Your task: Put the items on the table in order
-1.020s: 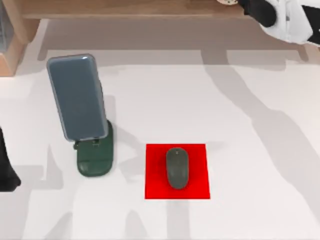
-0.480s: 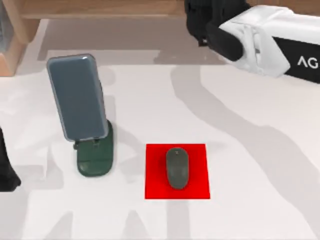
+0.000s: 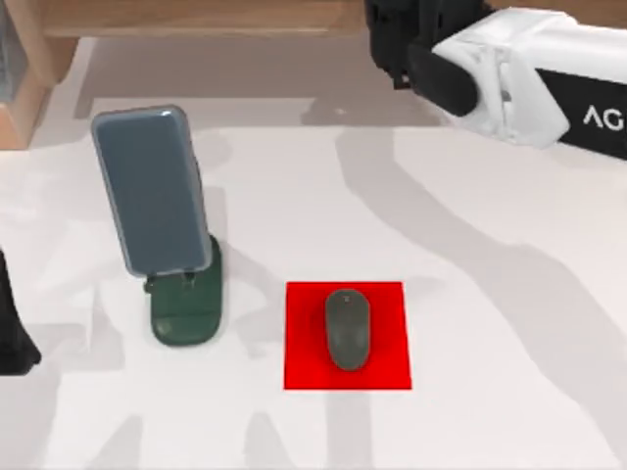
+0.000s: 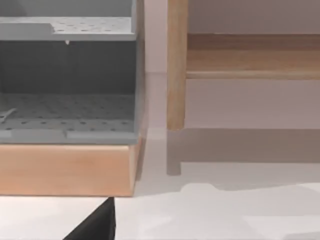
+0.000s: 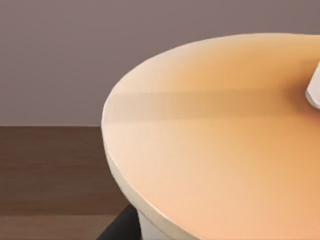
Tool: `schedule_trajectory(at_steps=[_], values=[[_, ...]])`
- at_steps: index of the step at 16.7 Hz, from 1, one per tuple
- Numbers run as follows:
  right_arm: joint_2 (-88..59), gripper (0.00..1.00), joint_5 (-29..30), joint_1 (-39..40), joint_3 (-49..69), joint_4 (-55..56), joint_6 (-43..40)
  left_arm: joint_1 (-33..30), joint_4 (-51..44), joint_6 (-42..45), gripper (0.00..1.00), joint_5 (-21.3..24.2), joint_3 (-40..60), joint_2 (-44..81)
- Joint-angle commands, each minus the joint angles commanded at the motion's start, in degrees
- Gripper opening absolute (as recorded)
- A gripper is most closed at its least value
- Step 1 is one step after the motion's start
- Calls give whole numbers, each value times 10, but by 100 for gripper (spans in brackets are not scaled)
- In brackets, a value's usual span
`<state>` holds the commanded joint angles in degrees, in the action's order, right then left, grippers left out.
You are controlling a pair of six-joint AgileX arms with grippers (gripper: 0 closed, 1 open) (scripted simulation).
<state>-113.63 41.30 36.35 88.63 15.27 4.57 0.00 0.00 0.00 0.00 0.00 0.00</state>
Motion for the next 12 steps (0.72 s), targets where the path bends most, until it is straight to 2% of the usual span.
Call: schedule_trajectory(at_steps=[7,12], values=[[-62,0,-138,-112,63,26,-12,0,0,0,100,0,0,0],[-67,0,-148,-120,70,28,-13,0,0,0,100,0,0,0]])
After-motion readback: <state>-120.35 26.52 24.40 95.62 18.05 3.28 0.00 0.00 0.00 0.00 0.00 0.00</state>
